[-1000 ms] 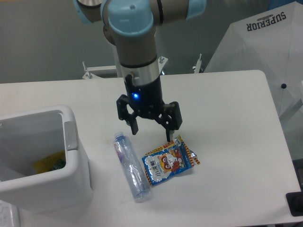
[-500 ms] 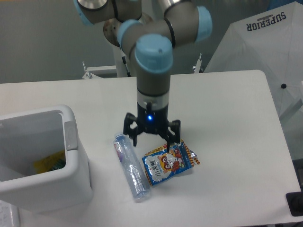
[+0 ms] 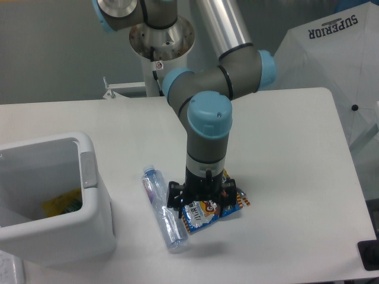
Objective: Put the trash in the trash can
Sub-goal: 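Lower the open gripper toward the clear plastic bottle beside the wrapper, then align the gripper over the bottle's cap end and close on it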
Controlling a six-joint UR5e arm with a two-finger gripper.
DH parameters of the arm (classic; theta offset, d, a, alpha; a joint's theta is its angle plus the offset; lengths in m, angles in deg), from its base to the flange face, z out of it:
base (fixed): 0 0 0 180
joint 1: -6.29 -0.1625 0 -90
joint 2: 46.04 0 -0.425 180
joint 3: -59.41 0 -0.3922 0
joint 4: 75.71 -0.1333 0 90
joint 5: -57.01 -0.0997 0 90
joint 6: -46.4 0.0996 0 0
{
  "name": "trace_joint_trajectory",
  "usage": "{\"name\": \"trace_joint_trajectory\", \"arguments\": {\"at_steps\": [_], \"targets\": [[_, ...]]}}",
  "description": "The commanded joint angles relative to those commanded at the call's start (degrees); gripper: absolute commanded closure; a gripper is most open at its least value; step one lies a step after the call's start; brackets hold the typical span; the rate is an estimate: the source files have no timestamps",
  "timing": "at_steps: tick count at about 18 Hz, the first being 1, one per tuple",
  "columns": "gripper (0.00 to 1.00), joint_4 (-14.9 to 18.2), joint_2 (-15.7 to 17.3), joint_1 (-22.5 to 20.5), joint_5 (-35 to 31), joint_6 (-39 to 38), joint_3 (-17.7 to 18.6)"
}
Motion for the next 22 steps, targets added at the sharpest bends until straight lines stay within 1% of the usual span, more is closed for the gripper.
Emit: {"name": "trace_joint_trajectory", "arguments": {"at_steps": [5,9,12,19,22], "targets": [[0.00,-0.5,-2.4,1.2,0.0,-2.4,-0.1],[0.00,-0.5,-2.7,2.3,0.2,-4.4,-0.3],[0.00,-0.5,-4.3,2.8,0.0,-5.8,-1.0],[0.00,-0.4,-4.8,3.1,-0.1,-7.5,-1.0],[0.00,-0.4,-5.4,4.0,-0.6,-7.4,-1.1]]}}
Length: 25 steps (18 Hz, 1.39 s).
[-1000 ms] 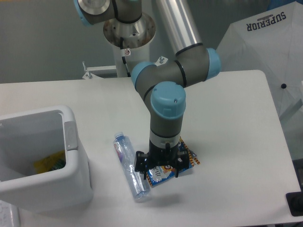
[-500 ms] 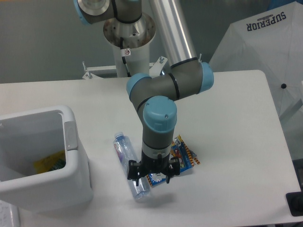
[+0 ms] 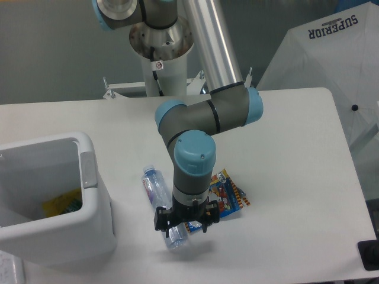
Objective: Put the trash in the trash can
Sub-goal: 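Align the gripper over the bottle's cap end and close on it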
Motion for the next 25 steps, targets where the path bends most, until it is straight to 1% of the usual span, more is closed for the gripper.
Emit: {"name": "trace_joint_trajectory", "arguments": {"at_steps": [3,7,14,18,20,25], "targets": [[0.00,0.0,-0.2,0.3,-0.1,0.2,0.0],[0.00,0.1,-1.6,1.3,-2.7,0.4,-0.9],[0.00,0.1,-2.5,1.7,-3.3,-0.6,-1.1],[0.00,0.0,-4.0,3.2,-7.5,-1.8,-1.6],[0.00,0.0,-4.8,3.3,-7.6,-3.1,-2.0],[0.00,-0.2,-5.4,3.7,-7.6,-4.6,-2.1]]}}
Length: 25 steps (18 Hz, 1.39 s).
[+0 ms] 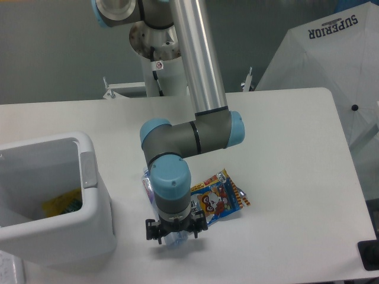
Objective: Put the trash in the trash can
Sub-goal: 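Align the gripper over the bottle's cap end and close on it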
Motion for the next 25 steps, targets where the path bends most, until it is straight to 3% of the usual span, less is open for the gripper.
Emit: {"name": "trace_joint_trajectory", "arguments": {"at_steps": [7,14,25], "targets": [[0.00,0.0,-0.6,0.6,-1.9,0.0,0.1],[0.17,0.1,-0.6,0.9,-2.2,-0.1,0.1],[0.30,0.4,-0.4,0.9,-2.2,0.2,0.1]]}}
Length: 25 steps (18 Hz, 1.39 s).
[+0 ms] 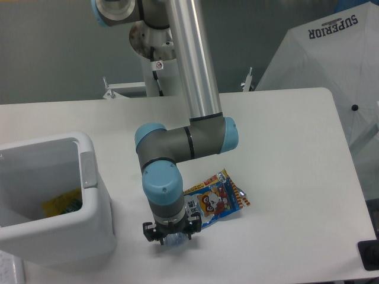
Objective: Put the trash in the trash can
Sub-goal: 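Align the gripper over the bottle's cap end and close on it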
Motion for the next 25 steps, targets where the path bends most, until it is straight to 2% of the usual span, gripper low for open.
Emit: {"name": "trace_joint_trajectory", "arguments": {"at_steps": [3,25], "targets": [[0.34,0.0,-0.1,0.0,0.0,0.0,0.0],[0.40,-0.1,-0.2,0.0,-1.9,0.4,-0.4]]}}
